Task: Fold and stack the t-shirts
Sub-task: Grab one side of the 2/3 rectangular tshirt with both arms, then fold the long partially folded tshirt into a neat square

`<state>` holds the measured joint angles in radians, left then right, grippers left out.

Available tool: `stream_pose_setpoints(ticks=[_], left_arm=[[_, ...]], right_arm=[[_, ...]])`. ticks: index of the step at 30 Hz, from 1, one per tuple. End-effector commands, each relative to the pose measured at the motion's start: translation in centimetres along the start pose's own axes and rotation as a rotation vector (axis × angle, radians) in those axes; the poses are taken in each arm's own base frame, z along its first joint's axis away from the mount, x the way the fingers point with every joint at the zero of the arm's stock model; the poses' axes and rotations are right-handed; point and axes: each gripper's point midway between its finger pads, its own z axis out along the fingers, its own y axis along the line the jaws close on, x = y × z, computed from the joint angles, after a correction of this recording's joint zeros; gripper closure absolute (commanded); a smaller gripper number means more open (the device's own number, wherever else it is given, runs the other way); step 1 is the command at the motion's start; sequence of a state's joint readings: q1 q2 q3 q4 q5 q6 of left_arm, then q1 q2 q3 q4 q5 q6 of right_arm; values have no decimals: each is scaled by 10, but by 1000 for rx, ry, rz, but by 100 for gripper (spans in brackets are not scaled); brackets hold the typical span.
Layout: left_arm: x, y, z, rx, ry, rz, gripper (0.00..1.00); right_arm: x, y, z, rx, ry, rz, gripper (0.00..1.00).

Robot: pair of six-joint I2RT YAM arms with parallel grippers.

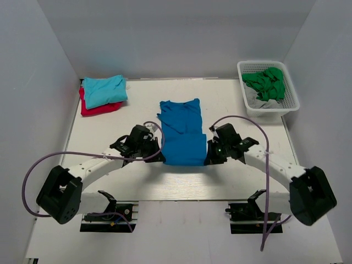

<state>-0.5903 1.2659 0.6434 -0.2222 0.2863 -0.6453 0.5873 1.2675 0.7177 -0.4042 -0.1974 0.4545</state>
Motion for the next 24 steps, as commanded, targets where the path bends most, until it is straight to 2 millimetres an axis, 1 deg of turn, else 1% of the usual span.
stream_pose_setpoints(ticks=[1, 2, 3, 5, 6, 8, 9, 10, 11, 12, 13, 14, 15, 16, 17, 18, 19, 21, 22, 23, 24], left_arm=[[18, -9, -31, -45, 124, -33, 100], [16, -13, -38, -41, 120, -31, 100], [8, -19, -44, -37, 99, -25, 100], [8, -23, -51, -34, 94, -32, 100], [1, -30, -58, -12, 66, -33, 100], [-3, -34, -63, -15, 52, -43, 100], [-8, -37, -65, -18, 38, -54, 100], [-10, -30, -65, -47, 28, -63, 100], [-17, -29, -65, -58, 13, -71, 100], [-23, -32, -68, -63, -1, -78, 100], [-32, -27, -66, -106, -36, -90, 100], [-34, -23, -64, -133, -32, -94, 100], [-42, -28, -66, -131, -52, -101, 100], [-50, -28, -65, -142, -80, -107, 100], [-57, -31, -66, -140, -104, -102, 100], [-64, -33, -63, -143, -115, -101, 100], [-76, -29, -64, -174, -156, -116, 100], [-88, -31, -69, -194, -196, -124, 100], [-95, -25, -68, -231, -223, -125, 100], [-104, -28, -69, -236, -244, -123, 100], [-110, -28, -69, -251, -262, -123, 100]], right_arm=[[32, 22, -23, -108, 92, 0, 100], [28, 28, -31, -120, 73, -10, 100], [25, 32, -38, -133, 50, -19, 100], [17, 40, -49, -152, 30, -34, 100], [14, 44, -55, -168, 8, -37, 100], [5, 49, -60, -188, -19, -47, 100], [1, 51, -61, -191, -28, -47, 100], [0, 53, -61, -197, -31, -58, 100], [-3, 53, -58, -198, -27, -60, 100], [-12, 58, -62, -210, -53, -69, 100], [-16, 57, -58, -204, -61, -72, 100], [-23, 58, -59, -202, -84, -70, 100], [-31, 62, -62, -211, -106, -82, 100], [-36, 60, -59, -200, -112, -79, 100], [-46, 62, -62, -199, -136, -80, 100], [-55, 64, -65, -201, -153, -89, 100], [-60, 64, -62, -190, -149, -91, 100], [-68, 61, -61, -179, -152, -101, 100], [-78, 60, -62, -171, -167, -95, 100], [-82, 60, -64, -174, -178, -103, 100], [-84, 57, -61, -166, -170, -104, 100]])
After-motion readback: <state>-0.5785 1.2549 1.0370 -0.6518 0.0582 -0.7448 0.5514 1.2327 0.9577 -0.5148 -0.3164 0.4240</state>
